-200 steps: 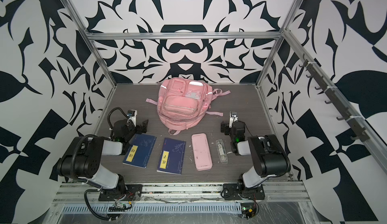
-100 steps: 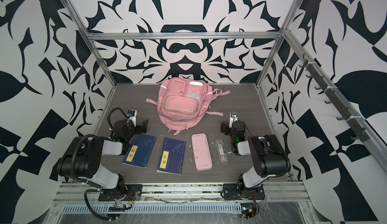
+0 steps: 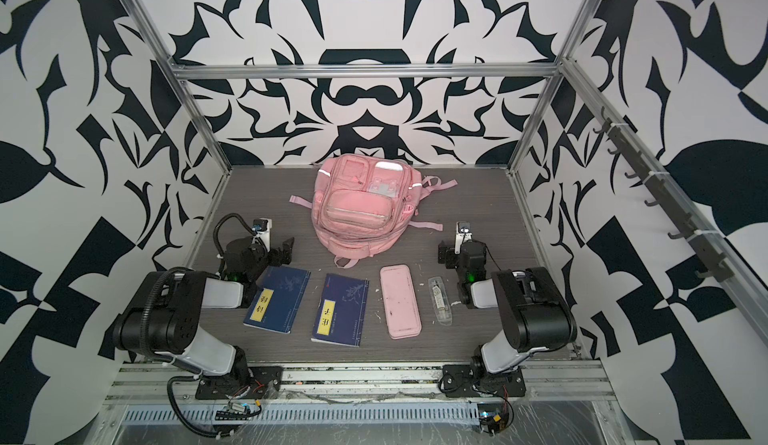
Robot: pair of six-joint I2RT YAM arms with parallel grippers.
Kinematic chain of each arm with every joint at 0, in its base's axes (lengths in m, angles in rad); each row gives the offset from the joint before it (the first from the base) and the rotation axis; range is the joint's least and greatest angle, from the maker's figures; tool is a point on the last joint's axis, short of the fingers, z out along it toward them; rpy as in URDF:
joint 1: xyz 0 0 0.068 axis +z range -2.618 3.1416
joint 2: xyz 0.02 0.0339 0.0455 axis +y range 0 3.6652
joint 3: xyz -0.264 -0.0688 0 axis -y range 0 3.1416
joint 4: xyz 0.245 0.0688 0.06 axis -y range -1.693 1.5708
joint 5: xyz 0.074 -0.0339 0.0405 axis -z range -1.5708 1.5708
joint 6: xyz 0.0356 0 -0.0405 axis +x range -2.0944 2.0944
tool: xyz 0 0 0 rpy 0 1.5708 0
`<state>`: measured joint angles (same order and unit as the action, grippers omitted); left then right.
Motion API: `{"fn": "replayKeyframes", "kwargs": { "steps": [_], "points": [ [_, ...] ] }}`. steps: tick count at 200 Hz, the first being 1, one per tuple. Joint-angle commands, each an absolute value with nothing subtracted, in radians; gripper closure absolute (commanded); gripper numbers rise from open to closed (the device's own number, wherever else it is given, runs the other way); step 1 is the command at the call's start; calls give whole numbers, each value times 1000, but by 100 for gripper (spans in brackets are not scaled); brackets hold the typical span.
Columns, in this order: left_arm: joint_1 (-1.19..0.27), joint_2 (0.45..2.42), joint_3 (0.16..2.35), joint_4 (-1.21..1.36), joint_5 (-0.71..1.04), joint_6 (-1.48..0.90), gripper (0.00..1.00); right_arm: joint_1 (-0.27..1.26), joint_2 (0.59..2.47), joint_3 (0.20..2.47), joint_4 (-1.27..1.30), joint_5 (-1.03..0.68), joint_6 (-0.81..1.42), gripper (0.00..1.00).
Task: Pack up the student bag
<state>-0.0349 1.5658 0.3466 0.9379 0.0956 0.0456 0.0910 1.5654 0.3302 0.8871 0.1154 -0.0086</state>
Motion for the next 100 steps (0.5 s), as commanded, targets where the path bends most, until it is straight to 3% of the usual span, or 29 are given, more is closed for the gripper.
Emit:
{"fn": "replayKeyframes", "kwargs": {
  "steps": [1,90,100],
  "points": [
    [-38,1561,358,940,101,50,1,89,1555,357,910,120,-17,0],
    [28,1558,387,882,137,-24,1,90,1554,364,897,146,-11,0],
    [12,1548,376,903,68,-35,1,90,1546,360,903,168,4,0]
  ]
}}
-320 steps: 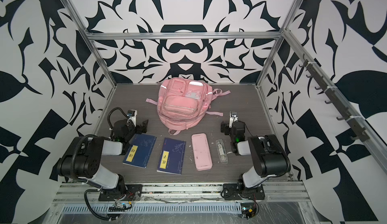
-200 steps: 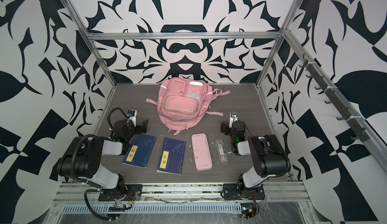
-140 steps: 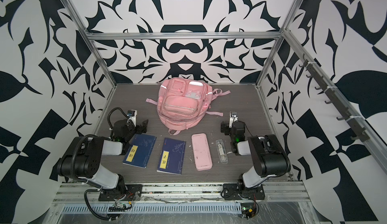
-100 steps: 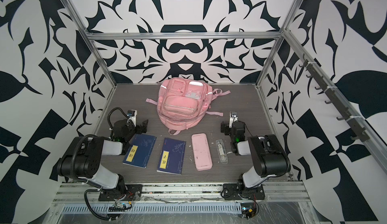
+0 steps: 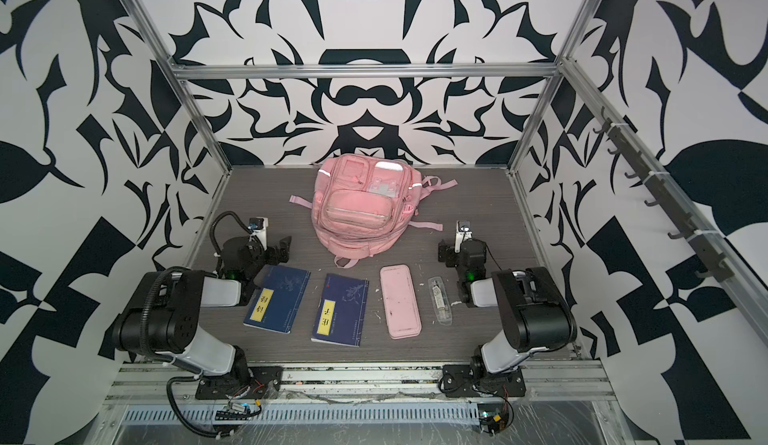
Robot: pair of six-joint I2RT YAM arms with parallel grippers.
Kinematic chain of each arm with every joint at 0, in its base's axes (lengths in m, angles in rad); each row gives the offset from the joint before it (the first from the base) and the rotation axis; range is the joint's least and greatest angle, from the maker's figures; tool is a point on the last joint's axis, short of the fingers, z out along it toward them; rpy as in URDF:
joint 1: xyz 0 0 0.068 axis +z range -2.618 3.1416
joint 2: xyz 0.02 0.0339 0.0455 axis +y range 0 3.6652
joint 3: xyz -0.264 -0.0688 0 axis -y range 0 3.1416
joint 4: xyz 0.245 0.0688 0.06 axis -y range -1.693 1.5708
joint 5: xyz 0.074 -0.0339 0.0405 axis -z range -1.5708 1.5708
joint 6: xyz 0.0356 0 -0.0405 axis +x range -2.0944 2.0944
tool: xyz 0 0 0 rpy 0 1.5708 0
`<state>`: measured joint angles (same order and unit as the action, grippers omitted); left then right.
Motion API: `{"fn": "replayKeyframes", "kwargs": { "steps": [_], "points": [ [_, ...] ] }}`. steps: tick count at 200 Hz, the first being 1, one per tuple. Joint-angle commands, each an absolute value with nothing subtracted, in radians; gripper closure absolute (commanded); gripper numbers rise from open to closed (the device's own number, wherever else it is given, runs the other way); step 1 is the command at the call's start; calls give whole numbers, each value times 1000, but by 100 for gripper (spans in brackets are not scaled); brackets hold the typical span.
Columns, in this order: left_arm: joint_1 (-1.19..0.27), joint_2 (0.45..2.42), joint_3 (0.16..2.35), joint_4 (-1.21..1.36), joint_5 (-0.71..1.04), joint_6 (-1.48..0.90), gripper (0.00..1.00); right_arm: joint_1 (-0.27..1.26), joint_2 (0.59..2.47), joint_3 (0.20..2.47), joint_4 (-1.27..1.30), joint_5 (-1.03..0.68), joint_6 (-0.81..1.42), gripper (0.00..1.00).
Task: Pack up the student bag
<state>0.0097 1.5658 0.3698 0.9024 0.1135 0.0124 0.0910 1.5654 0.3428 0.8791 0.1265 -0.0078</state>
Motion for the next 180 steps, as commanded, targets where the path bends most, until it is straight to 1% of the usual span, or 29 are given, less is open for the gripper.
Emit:
{"fn": "replayKeyframes", "kwargs": {
  "steps": [1,11,25,44,51,61,71,89,106,121,133,143,160,180],
  "points": [
    [10,1546,374,905,52,-36,1,90,1543,361,903,171,5,0],
    [0,1499,360,895,-28,-43,1,97,1508,381,846,184,10,1],
    [-14,1405,351,829,-87,-49,1,125,1450,428,716,281,2,0],
    [-101,1289,336,790,-240,-6,1,165,1421,483,612,411,0,1],
    [-126,1228,340,753,-295,-30,1,179,1415,515,557,476,7,0],
    [-130,1159,359,665,-298,-101,1,198,1411,569,468,559,24,1],
    [-135,1111,393,581,-317,-151,1,214,1407,641,369,669,99,0],
    [-138,1057,502,360,-311,-269,1,232,1406,752,182,766,251,0],
    [-138,1064,621,164,-280,-407,1,234,1424,899,-46,724,345,0],
    [-137,1122,724,32,-257,-531,1,236,1442,990,-166,669,386,0],
    [-139,1180,795,-35,-173,-551,1,238,1440,1001,-167,605,386,0],
    [-138,1217,830,-71,-112,-604,1,238,1432,1000,-155,520,380,0],
    [-143,1263,845,-64,10,-703,1,239,1425,1005,-147,354,381,0],
    [-189,1327,850,-63,84,-813,1,238,1445,1035,-165,205,397,0]
  ]
}}
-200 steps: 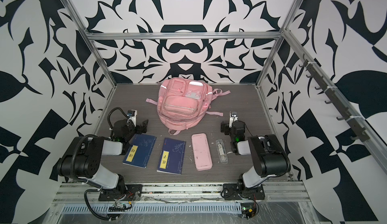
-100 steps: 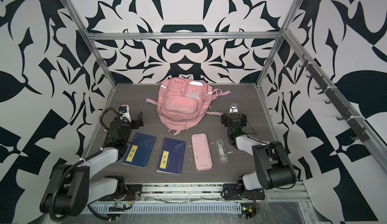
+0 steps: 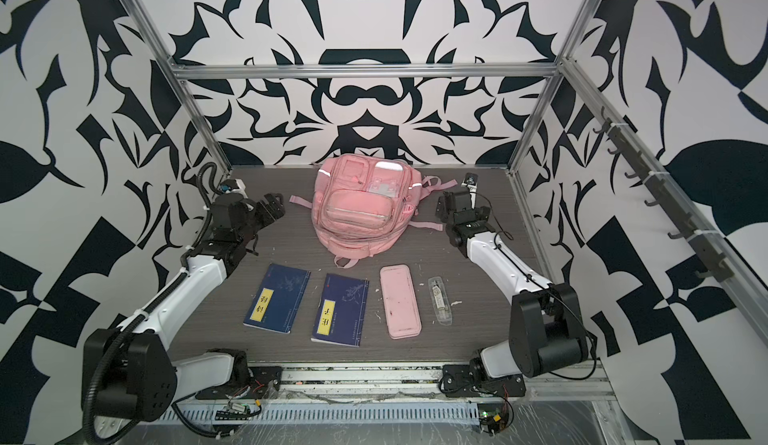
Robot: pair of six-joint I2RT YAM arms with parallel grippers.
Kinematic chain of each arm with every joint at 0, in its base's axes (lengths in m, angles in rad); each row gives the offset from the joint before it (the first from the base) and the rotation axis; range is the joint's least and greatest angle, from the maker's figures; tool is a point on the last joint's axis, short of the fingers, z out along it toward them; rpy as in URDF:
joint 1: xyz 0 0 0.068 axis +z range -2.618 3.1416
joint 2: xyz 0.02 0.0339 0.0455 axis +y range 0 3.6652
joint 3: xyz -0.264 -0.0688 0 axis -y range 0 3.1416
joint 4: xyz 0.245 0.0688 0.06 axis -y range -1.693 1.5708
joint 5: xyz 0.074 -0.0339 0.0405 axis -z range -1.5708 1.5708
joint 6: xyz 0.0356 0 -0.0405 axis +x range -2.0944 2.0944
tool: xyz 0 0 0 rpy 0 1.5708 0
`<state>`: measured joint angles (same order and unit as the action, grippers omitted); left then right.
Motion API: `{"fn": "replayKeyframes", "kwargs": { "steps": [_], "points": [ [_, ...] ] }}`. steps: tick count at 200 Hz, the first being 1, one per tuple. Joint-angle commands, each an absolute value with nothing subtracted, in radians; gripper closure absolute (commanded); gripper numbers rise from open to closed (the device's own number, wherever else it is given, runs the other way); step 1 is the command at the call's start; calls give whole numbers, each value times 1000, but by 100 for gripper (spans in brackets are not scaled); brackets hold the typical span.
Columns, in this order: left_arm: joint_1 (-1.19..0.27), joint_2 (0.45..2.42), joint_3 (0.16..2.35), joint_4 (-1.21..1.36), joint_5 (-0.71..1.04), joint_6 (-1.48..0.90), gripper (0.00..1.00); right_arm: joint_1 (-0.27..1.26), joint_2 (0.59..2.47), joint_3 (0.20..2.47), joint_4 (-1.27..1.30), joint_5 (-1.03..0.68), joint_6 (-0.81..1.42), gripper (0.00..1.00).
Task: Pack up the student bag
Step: 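Reach both grippers toward the sides of the pink backpack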
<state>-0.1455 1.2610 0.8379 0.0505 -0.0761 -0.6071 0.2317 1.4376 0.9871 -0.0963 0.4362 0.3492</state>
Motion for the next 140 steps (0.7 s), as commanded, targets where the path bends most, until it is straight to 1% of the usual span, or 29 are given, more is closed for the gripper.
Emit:
{"fn": "replayKeyframes", "kwargs": {
  "steps": [1,4,14,38,64,87,118,122,131,140],
  "points": [
    [-193,1329,850,-63,87,-818,1,238,1447,1037,-164,184,398,0],
    [-201,1337,850,-63,97,-830,0,238,1452,1040,-165,154,402,0],
    [-232,1360,846,-62,121,-888,3,238,1469,1050,-167,98,420,1],
    [-298,1402,824,-34,161,-1002,11,238,1522,1057,-142,-58,462,0],
    [-353,1456,807,29,184,-1074,13,239,1591,1051,-89,-176,517,0],
    [-371,1531,820,75,225,-1112,13,239,1666,1065,-24,-287,585,0],
    [-380,1611,852,96,248,-1122,14,238,1762,1134,16,-346,653,0],
    [-380,1620,855,97,250,-1121,18,239,1775,1144,18,-351,657,1],
    [-380,1635,862,96,253,-1119,20,238,1808,1172,18,-362,668,1],
    [-380,1649,866,97,255,-1118,22,239,1845,1205,11,-377,683,4]
  ]
}}
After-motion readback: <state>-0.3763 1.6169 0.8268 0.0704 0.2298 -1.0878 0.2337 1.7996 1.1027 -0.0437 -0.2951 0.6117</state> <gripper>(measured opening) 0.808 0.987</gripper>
